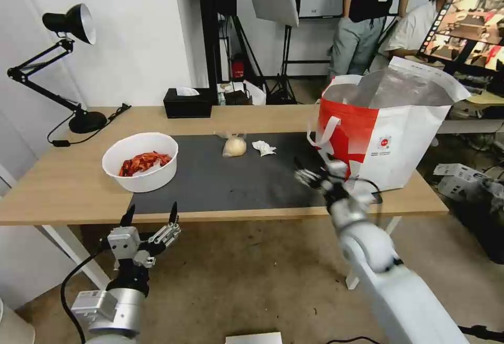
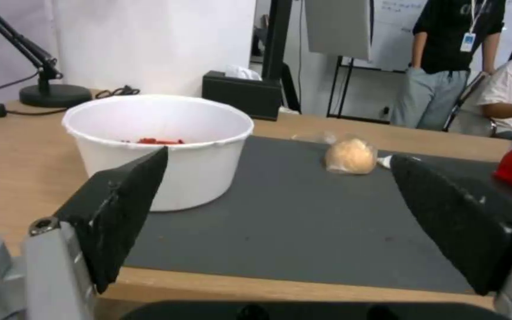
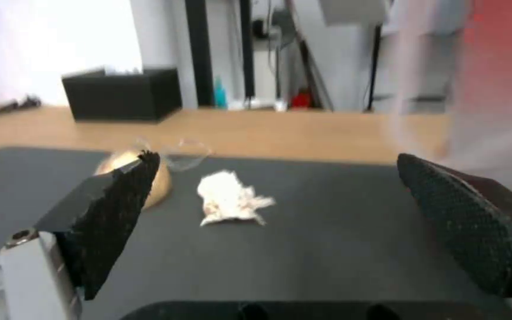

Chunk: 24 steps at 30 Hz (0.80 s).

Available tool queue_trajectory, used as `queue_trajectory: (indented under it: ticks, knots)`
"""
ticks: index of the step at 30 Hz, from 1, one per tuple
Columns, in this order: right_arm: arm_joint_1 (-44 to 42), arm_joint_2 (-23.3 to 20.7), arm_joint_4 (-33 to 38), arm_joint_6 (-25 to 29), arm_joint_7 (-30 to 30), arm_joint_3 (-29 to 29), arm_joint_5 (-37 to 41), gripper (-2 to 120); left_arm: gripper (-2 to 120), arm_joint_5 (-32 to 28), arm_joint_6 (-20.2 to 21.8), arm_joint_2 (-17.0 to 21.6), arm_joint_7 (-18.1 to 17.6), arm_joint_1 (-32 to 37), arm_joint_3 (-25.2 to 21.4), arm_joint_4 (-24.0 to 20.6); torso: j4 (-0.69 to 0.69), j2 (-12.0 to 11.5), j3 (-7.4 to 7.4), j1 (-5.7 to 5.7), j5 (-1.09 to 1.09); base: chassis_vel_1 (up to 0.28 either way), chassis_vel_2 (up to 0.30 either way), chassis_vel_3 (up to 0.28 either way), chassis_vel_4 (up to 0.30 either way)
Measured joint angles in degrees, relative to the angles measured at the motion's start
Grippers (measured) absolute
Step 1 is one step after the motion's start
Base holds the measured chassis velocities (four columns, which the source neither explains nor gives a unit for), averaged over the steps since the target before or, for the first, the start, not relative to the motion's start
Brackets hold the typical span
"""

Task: Pick up the trash from the table and place it into the takeout bag.

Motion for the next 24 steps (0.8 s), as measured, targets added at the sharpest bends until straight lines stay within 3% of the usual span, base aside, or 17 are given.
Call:
queue_trajectory:
  ticks: [2, 10, 11, 13, 14, 16, 24]
  knots:
    - [6.6, 1.6, -6.4, -1.2, 0.8, -3.7, 1.7, 100, 100, 0.0, 0.3, -0.7, -0.1, 0.4, -0.3, -0.1, 0.00, 0.0, 0.00, 0.00, -0.02, 0.000, 0.000, 0.000, 0.000]
    - [15.0, 3.8, -14.7, -3.0, 0.9, -8.1, 4.5, 100, 100, 0.0, 0.8, -1.2, -0.1, 1.0, -0.5, -0.3, 0.00, 0.0, -0.01, 0.00, -0.02, 0.000, 0.000, 0.000, 0.000]
    - [18.1, 5.0, -18.4, -3.9, 0.9, -9.4, 5.4, 100, 100, -0.2, 1.6, -1.2, -0.1, 1.4, -0.5, -0.7, 0.00, 0.0, -0.01, 0.00, -0.02, 0.000, 0.000, 0.000, 0.000]
    - [24.9, 8.2, -28.0, -8.2, 1.4, -12.0, 9.0, 100, 100, -1.6, 4.0, -0.8, -0.8, 2.6, -0.5, -1.8, 0.00, 0.0, -0.01, 0.00, -0.02, 0.000, 0.000, 0.000, 0.000]
    - [24.9, 8.2, -28.0, -8.2, 1.4, -12.0, 9.0, 100, 100, -1.6, 4.0, -0.8, -0.8, 2.6, -0.5, -1.8, 0.00, 0.0, -0.01, 0.00, -0.02, 0.000, 0.000, 0.000, 0.000]
    - [28.5, 10.5, -32.9, -14.2, 2.0, -13.4, 12.3, 100, 100, -2.0, 4.6, -0.7, -1.3, 3.3, -0.4, -2.7, 0.00, 0.0, -0.01, -0.01, -0.01, 0.000, 0.000, 0.000, 0.000]
    - [30.5, 11.9, -35.1, -20.1, 4.8, -13.8, 15.3, 92, 100, -2.5, 5.5, -0.6, -1.5, 3.4, -0.3, -3.7, 0.00, 0.0, -0.01, -0.01, -0.01, 0.000, 0.000, 0.000, 0.000]
